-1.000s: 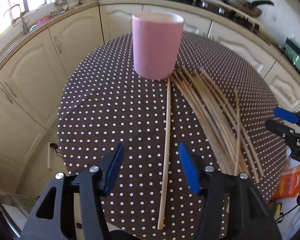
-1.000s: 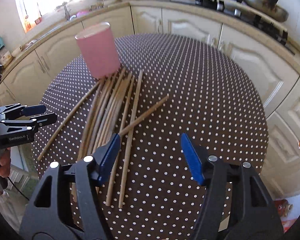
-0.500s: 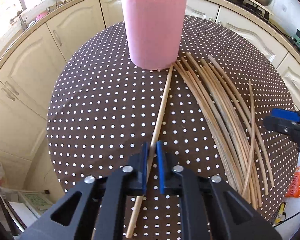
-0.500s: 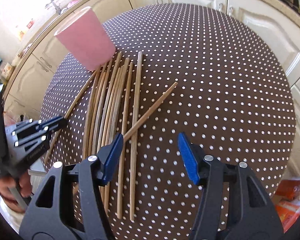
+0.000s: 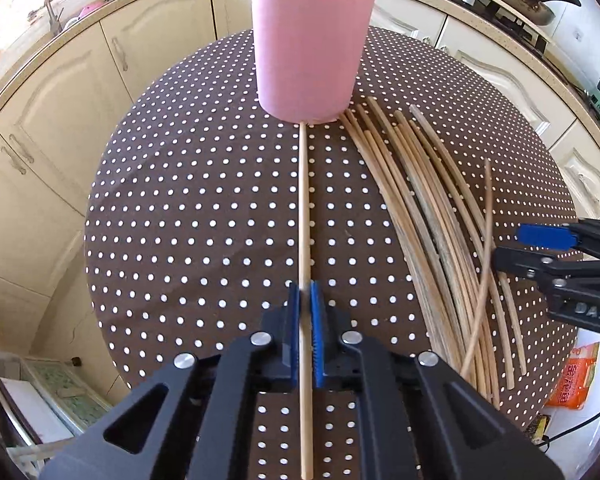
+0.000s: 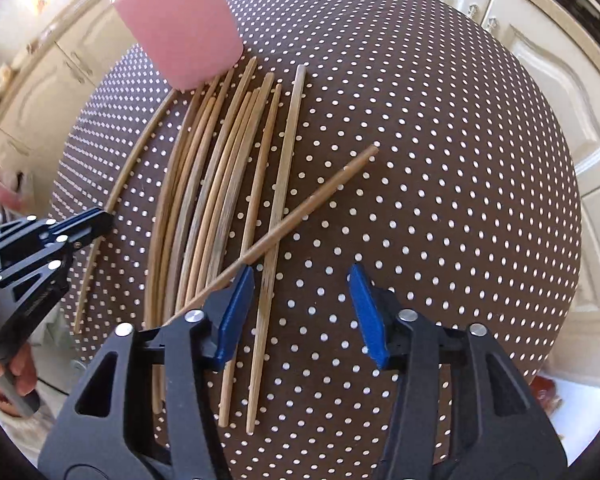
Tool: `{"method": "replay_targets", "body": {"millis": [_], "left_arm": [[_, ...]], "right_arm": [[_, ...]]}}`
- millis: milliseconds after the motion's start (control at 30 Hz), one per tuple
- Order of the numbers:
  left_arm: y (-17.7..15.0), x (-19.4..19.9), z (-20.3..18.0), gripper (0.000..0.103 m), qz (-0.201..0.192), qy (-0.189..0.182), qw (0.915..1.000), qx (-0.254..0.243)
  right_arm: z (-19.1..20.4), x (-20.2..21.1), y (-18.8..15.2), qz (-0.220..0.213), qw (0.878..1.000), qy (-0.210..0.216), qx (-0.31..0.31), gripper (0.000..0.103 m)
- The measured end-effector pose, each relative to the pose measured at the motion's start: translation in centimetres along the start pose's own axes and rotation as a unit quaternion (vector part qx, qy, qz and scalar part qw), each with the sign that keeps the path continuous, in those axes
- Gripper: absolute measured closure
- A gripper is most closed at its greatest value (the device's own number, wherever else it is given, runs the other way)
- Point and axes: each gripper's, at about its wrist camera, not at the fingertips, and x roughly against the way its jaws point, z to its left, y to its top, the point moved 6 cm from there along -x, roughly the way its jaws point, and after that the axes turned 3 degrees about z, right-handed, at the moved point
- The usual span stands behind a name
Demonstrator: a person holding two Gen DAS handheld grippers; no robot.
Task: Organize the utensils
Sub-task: 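Lift the chopstick upright with the left tool while the right tool grasps another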
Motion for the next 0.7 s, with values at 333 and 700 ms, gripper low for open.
{"method": "replay_targets", "body": {"millis": [333,700], "left_arm": [[1.7,-0.6,-0.3,0.097,0.017,-0.001,0.9997,0.016],[3.4,-0.8,0.6,0.097,0.012,-0.029,0.9991,0.028]], "right_arm": [[1.6,-1.8,6.5,0.033,0.999,-0.029,0.027,0.070],[1.2,-1.5,8.4,0.052,0.994,-0.079,0.049,0.097]]}}
